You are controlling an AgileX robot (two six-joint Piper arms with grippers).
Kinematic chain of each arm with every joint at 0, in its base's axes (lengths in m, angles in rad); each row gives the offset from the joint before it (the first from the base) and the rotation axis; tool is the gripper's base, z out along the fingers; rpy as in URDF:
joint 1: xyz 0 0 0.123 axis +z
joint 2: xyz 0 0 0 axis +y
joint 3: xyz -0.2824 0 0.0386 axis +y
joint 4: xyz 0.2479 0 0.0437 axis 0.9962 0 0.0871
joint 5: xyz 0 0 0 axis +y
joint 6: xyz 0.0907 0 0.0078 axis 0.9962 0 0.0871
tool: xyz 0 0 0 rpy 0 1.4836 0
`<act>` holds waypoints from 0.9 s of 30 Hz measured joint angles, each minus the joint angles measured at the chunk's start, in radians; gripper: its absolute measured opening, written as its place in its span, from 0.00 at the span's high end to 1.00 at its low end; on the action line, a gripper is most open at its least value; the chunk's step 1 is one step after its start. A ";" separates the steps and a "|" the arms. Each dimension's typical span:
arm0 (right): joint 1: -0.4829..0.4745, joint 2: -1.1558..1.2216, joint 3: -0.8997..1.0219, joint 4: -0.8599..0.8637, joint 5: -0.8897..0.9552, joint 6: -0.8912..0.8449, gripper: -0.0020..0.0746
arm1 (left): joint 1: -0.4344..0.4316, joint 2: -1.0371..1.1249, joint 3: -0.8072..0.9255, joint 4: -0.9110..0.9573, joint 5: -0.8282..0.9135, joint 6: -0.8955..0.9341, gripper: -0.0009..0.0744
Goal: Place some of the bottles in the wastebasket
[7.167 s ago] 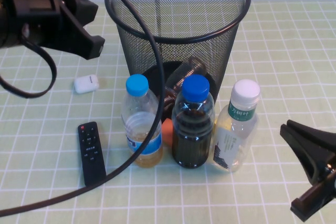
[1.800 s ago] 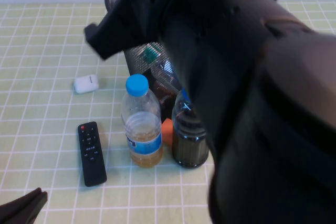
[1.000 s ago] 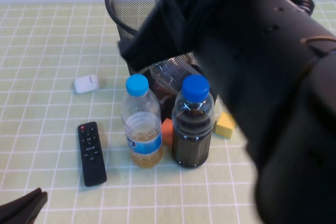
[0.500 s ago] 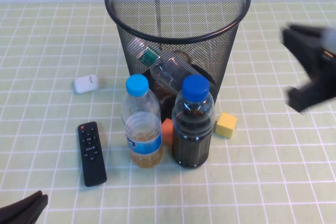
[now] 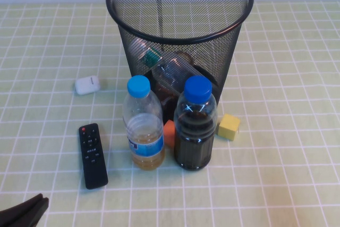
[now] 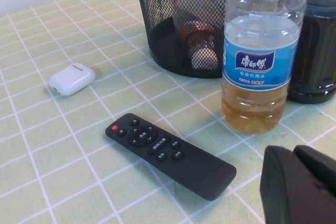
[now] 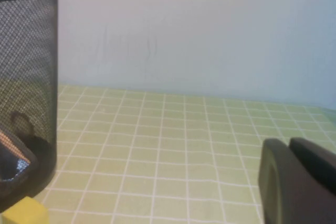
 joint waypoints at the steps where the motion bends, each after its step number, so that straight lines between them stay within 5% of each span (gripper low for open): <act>1: -0.005 -0.038 0.023 0.000 0.000 0.000 0.98 | 0.000 0.000 0.000 0.000 0.000 0.000 0.99; 23: -0.010 -0.167 0.113 -0.054 -0.002 0.029 0.98 | 0.000 -0.002 0.000 0.000 0.006 -0.002 0.99; 25: -0.010 -0.167 0.111 -0.367 -0.002 0.283 0.98 | 0.000 -0.002 0.000 0.000 0.006 -0.002 0.99; 27: -0.010 -0.167 0.109 -0.783 0.000 0.786 0.98 | 0.000 -0.002 0.000 0.000 0.006 -0.002 0.99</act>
